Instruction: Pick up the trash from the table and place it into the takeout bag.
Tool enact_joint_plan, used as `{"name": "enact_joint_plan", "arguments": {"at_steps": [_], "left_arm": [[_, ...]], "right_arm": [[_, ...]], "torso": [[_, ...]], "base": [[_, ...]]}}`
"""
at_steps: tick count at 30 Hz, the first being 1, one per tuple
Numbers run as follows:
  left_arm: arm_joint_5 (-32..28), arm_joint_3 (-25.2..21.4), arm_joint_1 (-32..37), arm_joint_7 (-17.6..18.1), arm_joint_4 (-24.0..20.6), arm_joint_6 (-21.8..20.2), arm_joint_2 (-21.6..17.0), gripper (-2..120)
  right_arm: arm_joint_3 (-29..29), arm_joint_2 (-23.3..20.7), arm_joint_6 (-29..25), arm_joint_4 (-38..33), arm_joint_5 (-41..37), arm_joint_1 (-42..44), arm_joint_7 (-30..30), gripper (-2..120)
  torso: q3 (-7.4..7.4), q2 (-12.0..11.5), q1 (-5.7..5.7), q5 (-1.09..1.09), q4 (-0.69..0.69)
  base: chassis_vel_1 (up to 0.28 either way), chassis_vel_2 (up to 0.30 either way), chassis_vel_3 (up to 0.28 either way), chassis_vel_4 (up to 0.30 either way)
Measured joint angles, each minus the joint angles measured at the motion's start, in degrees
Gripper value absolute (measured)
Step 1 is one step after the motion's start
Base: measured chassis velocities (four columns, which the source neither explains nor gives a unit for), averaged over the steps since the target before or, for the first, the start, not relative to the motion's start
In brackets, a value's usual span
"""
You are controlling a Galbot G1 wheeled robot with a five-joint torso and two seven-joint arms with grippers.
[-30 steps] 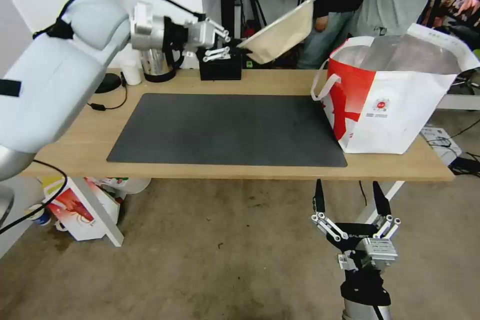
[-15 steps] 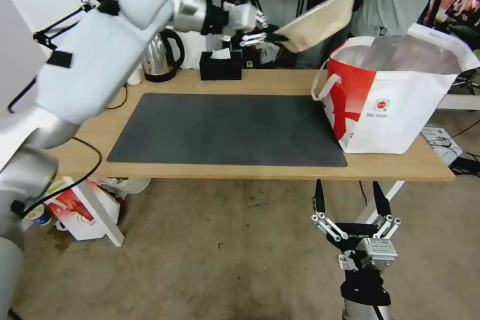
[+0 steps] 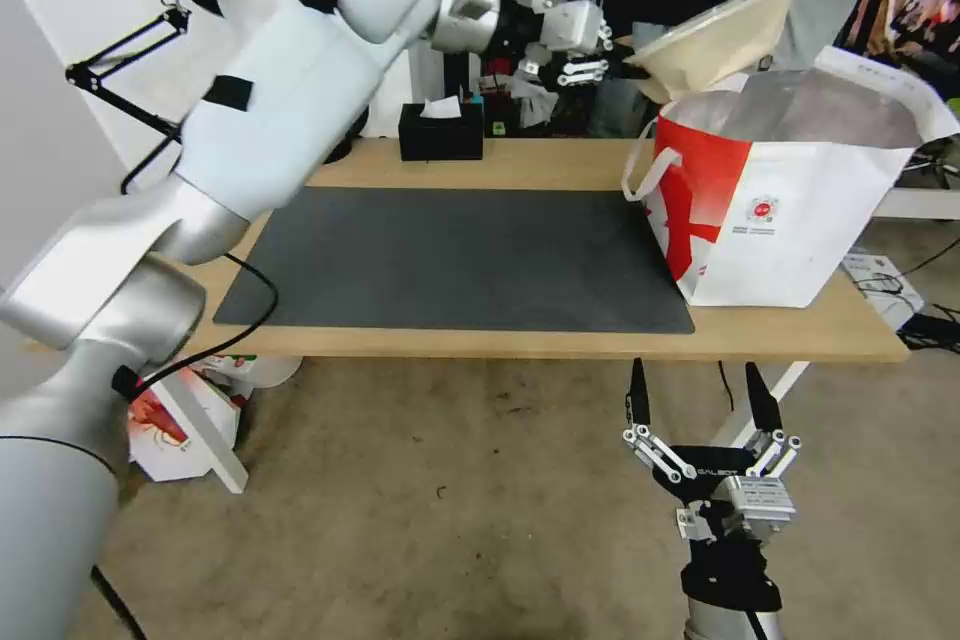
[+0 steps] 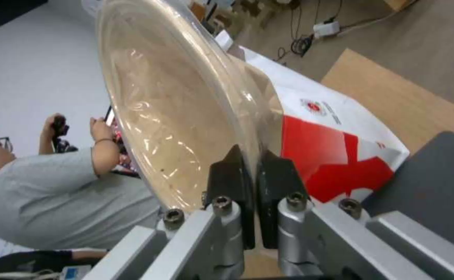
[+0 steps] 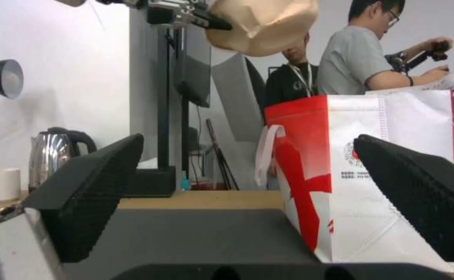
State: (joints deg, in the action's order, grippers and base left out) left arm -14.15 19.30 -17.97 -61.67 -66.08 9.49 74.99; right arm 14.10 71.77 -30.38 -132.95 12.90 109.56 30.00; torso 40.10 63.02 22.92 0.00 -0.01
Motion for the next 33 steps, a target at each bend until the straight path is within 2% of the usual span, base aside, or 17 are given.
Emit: {"name": "enact_joint_plan", "arguments": {"at_steps": [18,27,33], "left_arm": [[2.8,0.4,-0.7,1.7,5.9,2.8,8.1,1],[7.2,0.1,-2.2,1.9,11.2,7.2,11.9,1],[8.9,-0.6,-2.0,3.0,13.7,9.4,12.7,1]], "right_arm": [[0.0,0.0,0.0,0.0,0.0,0.0,0.0,100],[0.0,0.0,0.0,0.0,0.0,0.0,0.0,100],[0.0,0.0,0.0,0.0,0.0,0.0,0.0,100]], "torso": [[0.00,0.0,-0.01,0.01,0.01],[0.00,0.0,-0.01,0.00,0.01],[0.00,0.0,-0.01,-0.01,0.00]], "base": [[0.000,0.000,0.000,0.000],[0.000,0.000,0.000,0.000],[0.000,0.000,0.000,0.000]]}}
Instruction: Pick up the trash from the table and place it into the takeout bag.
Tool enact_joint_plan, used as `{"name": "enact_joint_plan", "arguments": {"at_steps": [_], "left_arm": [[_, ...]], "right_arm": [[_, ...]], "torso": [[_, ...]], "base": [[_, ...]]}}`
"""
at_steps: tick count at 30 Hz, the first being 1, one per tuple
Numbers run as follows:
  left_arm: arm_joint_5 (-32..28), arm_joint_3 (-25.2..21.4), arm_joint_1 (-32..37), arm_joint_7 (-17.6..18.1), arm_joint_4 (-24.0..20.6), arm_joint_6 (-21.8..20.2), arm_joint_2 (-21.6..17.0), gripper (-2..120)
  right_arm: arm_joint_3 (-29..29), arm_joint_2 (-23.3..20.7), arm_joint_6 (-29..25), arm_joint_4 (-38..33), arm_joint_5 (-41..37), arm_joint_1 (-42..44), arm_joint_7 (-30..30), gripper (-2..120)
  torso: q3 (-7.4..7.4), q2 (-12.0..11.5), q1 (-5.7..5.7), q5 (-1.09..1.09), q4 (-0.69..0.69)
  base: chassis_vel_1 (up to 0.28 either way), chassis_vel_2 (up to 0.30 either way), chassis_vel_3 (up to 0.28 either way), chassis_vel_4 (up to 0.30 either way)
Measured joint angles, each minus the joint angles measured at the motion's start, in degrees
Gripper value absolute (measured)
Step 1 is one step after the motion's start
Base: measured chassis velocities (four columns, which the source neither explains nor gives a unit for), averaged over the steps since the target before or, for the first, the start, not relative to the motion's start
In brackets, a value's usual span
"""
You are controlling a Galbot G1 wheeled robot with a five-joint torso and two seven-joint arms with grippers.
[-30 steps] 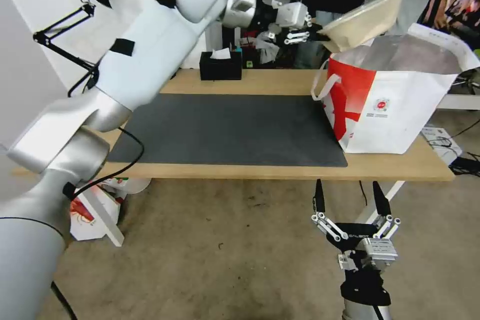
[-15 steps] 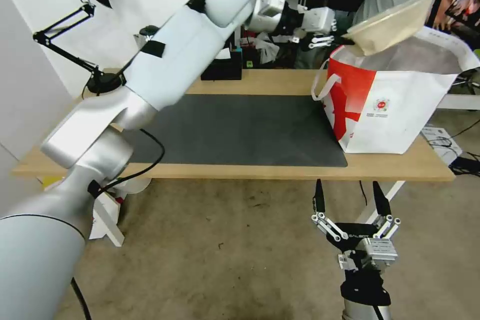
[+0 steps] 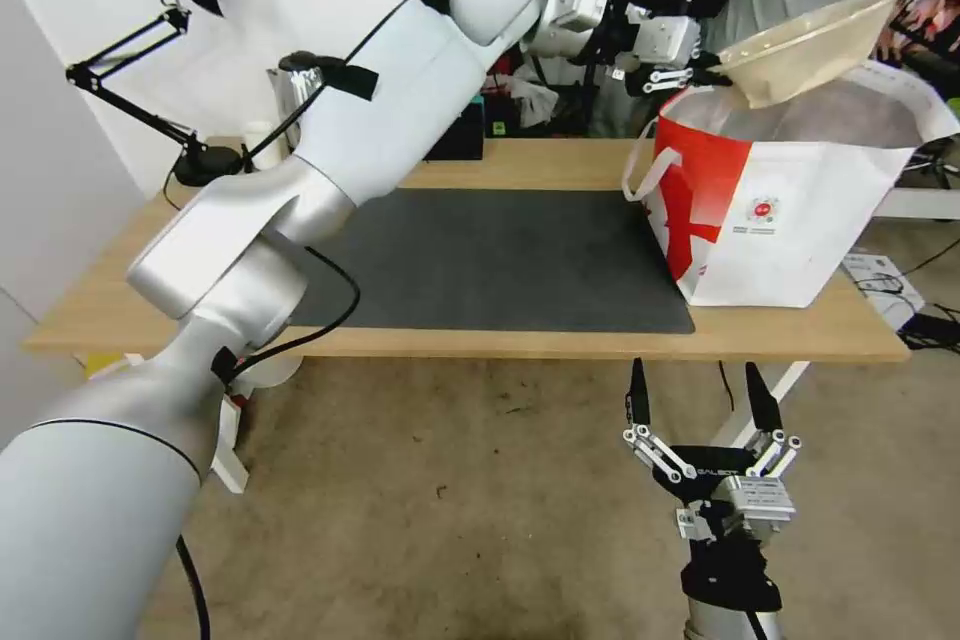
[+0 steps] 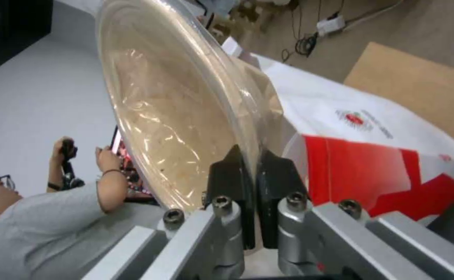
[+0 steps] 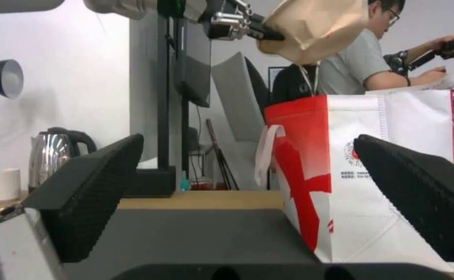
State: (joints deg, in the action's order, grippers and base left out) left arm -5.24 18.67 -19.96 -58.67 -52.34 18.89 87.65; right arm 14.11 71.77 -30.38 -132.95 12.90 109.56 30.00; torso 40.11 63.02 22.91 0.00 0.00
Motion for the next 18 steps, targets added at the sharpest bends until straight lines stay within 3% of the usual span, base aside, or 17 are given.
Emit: {"name": "enact_joint_plan", "arguments": {"at_steps": [18], "left_arm": [[2.9,-1.8,0.4,1.6,6.9,3.0,2.2,1]], "right_arm": [[0.0,0.0,0.0,0.0,0.0,0.0,0.0,100]], "torso": [[0.00,0.0,0.00,0.00,0.00]], "base": [[0.000,0.000,0.000,0.000]]}}
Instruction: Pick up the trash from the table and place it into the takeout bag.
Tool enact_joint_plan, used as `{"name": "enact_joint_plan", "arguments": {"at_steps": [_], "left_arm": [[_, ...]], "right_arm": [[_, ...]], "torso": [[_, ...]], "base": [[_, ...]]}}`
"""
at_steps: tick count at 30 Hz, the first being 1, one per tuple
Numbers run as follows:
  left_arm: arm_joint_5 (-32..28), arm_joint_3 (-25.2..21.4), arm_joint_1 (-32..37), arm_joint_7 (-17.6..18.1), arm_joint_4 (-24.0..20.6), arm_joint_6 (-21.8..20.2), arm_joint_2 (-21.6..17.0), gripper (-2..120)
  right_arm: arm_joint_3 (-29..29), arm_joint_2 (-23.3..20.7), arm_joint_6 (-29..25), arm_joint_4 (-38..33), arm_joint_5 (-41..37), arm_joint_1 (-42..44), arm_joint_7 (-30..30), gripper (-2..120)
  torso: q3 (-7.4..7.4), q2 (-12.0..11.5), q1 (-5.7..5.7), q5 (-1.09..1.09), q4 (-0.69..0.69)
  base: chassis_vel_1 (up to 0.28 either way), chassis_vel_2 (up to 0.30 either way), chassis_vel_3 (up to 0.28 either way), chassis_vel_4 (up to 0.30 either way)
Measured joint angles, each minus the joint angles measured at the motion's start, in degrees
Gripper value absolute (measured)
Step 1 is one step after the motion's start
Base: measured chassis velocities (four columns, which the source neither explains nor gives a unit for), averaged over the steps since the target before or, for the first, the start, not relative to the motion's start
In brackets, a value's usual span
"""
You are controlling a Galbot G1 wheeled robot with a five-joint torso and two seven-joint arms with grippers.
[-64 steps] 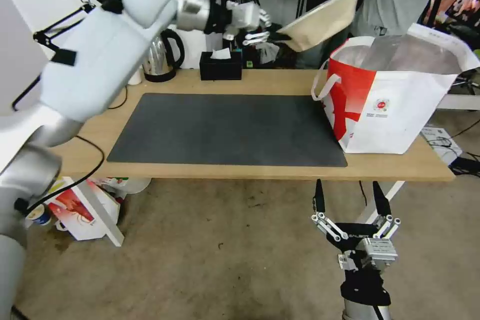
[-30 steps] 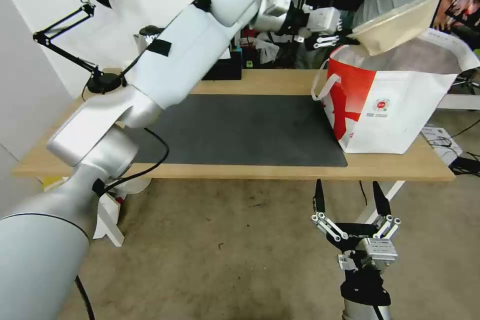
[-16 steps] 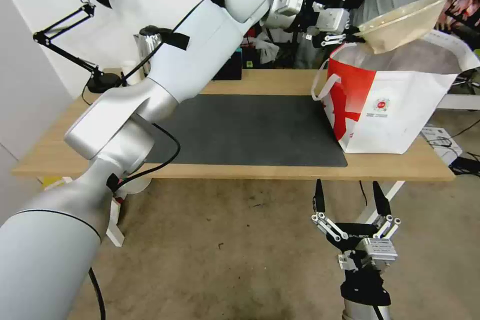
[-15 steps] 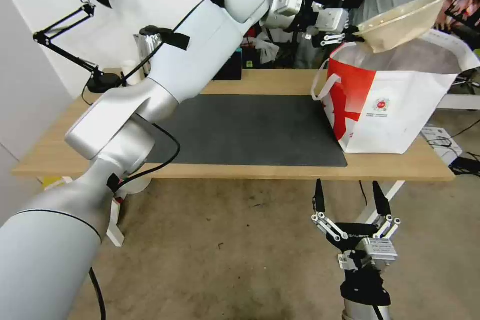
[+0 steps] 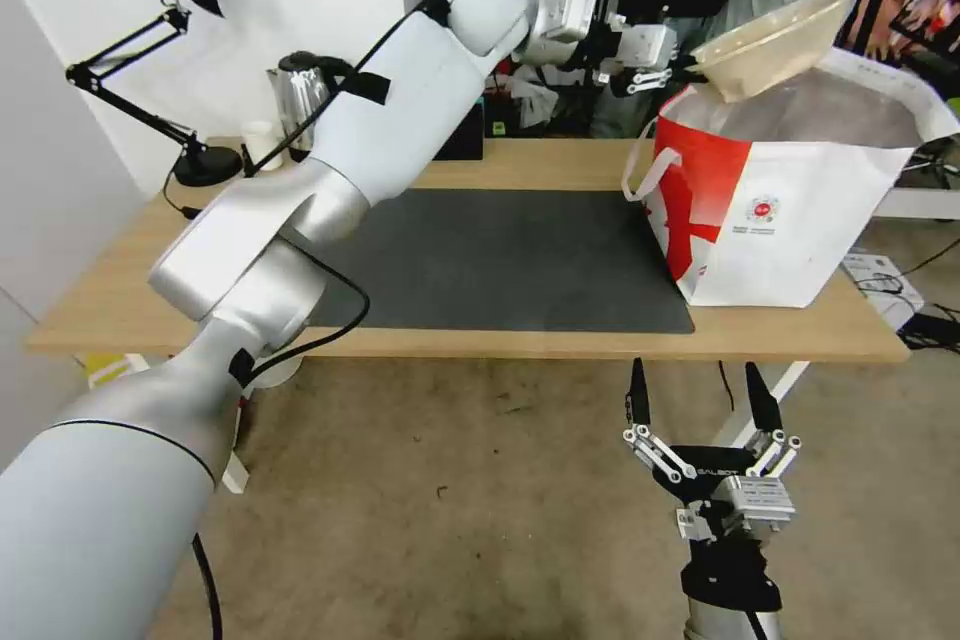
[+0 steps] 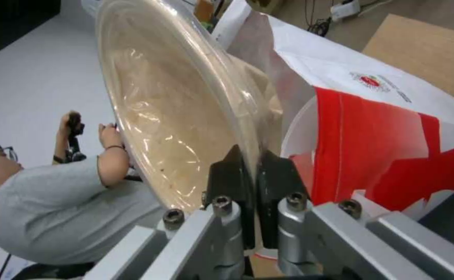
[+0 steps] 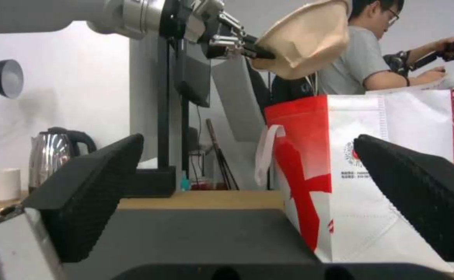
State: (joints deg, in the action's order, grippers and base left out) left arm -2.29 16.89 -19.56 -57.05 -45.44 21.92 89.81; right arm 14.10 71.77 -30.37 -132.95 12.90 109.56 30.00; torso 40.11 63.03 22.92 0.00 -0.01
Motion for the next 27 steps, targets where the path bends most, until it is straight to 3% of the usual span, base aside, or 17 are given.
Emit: {"name": "enact_joint_plan", "arguments": {"at_steps": [22,27], "left_arm": [[-2.9,4.1,-1.5,3.3,1.6,0.2,1.5,2],[-3.0,4.8,-1.5,4.2,1.5,0.2,1.4,16]], "right_arm": [[0.0,0.0,0.0,0.0,0.0,0.0,0.0,100],[0.0,0.0,0.0,0.0,0.0,0.0,0.0,100]], "torso": [[-0.01,0.0,0.00,0.00,0.01],[-0.01,0.0,0.00,0.00,0.00]], "base": [[0.000,0.000,0.000,0.000],[0.000,0.000,0.000,0.000]]}}
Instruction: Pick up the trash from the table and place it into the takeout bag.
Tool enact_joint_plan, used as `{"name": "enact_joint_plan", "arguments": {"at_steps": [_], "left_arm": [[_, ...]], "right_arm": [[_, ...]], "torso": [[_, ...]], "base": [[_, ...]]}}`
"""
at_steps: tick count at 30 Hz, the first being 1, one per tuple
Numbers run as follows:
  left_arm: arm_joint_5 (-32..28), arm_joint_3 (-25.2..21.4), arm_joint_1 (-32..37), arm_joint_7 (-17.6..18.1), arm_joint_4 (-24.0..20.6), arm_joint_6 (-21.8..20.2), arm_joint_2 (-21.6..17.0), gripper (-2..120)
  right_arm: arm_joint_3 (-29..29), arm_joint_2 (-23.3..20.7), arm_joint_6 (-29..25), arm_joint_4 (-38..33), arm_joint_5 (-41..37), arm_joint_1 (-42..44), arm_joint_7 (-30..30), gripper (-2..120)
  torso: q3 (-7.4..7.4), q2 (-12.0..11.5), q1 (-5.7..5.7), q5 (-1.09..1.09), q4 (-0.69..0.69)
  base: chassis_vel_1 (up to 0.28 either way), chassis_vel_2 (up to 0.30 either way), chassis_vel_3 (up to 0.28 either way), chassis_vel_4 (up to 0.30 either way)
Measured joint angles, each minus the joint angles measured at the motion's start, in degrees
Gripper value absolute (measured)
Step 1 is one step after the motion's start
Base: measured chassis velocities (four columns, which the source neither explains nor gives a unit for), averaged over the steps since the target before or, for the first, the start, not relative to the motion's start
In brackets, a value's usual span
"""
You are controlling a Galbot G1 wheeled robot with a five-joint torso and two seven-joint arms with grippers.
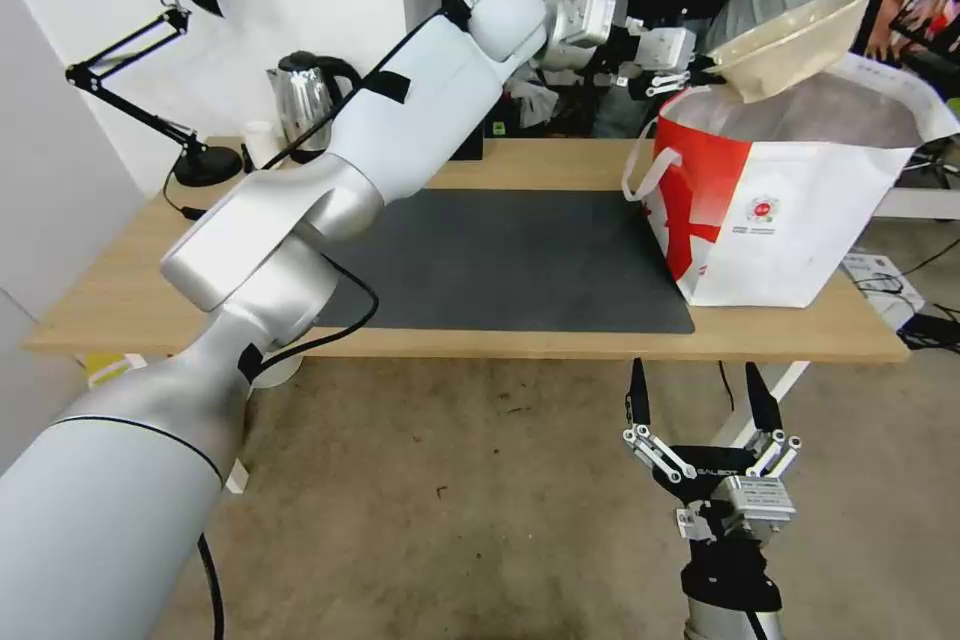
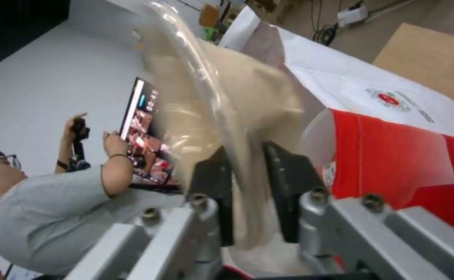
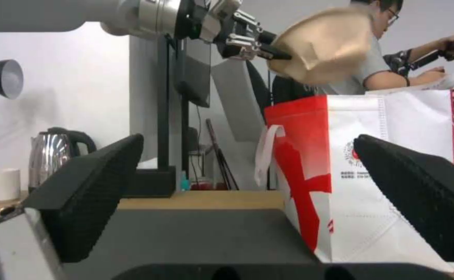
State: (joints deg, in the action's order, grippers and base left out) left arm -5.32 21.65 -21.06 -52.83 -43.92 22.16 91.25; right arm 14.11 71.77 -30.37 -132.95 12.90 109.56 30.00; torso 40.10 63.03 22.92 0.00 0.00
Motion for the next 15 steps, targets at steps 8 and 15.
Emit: {"name": "enact_joint_plan", "arguments": {"at_steps": [8,15], "left_arm": [[0.0,0.1,0.0,0.1,-0.1,0.2,0.0,51],[0.0,-0.2,0.0,0.0,-0.5,0.5,-0.5,74]], "right_arm": [[0.0,0.0,0.0,0.0,0.0,0.0,0.0,100],[0.0,0.0,0.0,0.0,0.0,0.0,0.0,100]], "torso": [[0.00,0.0,0.00,0.00,0.00],[0.00,0.0,0.00,0.00,0.01]], "base": [[0.000,0.000,0.000,0.000],[0.000,0.000,0.000,0.000]]}}
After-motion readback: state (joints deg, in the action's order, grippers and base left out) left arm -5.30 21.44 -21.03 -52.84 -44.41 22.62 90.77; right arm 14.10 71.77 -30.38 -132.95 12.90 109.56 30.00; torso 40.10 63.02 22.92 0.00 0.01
